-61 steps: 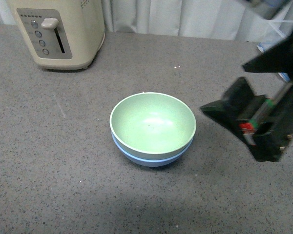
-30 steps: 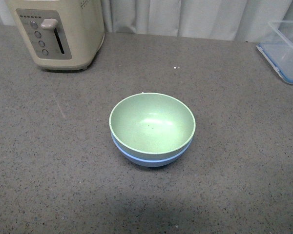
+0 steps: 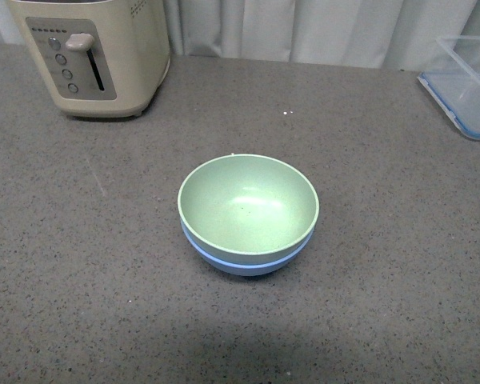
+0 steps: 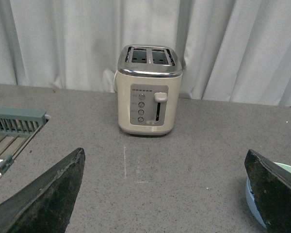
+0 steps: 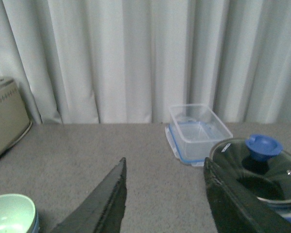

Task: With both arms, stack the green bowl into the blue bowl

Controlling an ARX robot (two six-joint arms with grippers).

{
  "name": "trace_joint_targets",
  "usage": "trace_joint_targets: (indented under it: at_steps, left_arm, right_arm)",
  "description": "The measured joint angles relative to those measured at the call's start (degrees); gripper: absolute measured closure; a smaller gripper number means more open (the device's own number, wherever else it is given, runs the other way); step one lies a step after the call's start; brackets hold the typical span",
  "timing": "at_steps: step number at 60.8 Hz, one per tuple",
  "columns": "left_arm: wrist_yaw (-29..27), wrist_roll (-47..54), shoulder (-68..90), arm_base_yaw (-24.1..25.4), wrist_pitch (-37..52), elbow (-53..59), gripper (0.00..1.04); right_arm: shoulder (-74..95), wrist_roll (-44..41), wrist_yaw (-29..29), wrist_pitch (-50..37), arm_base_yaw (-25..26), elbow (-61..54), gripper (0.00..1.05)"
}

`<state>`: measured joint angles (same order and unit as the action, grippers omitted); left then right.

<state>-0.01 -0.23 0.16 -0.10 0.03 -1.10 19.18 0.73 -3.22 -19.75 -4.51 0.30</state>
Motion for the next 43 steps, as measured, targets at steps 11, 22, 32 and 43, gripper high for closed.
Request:
trace_joint_targets:
  at_steps: [11,22,32,43]
  left_arm:
    - [-0.1,0.0,0.0,0.0,0.0,0.0,0.06]
    - [0.0,0.0,0.0,0.0,0.0,0.0,0.06]
    - [0.0,0.0,0.0,0.0,0.0,0.0,0.06]
    - [0.0,0.0,0.0,0.0,0.0,0.0,0.06]
  right_arm:
    - [-3.4,-0.5,2.9,4.2,4.3,0.0,1.00]
    - [-7.1,-0.7,3.2,7.2,4.4,0.0,1.04]
    - [-9.7,-0.7,3.2,10.3,4.4,0.0,1.04]
    - [-18.7,-0.7,3.2,19.5,4.4,0.0,1.04]
